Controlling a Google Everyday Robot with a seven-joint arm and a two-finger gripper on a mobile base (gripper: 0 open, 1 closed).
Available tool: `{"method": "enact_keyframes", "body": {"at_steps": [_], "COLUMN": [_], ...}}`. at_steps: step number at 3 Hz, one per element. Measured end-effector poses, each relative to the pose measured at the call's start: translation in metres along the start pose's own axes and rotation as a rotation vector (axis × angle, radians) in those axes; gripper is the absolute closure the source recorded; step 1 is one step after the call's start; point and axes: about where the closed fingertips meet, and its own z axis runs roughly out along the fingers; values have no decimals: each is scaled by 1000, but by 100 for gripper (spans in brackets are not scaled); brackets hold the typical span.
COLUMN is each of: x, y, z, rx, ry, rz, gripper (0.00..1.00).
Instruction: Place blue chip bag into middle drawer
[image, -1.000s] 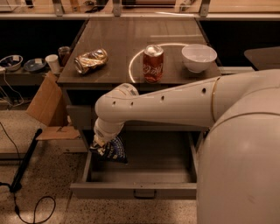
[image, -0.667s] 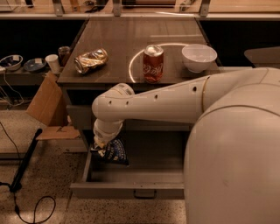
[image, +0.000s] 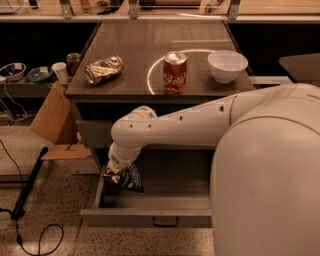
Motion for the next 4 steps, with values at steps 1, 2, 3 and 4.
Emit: {"method": "enact_keyframes", "body": {"at_steps": [1, 2, 3, 4], "x": [-2, -2, -5, 1], "y": [6, 6, 8, 0], "z": [20, 20, 27, 53], "rx": [-30, -31, -53, -54], "ry": [-75, -75, -75, -19], "rz": [-8, -8, -7, 19], "gripper": [100, 100, 100, 100]}}
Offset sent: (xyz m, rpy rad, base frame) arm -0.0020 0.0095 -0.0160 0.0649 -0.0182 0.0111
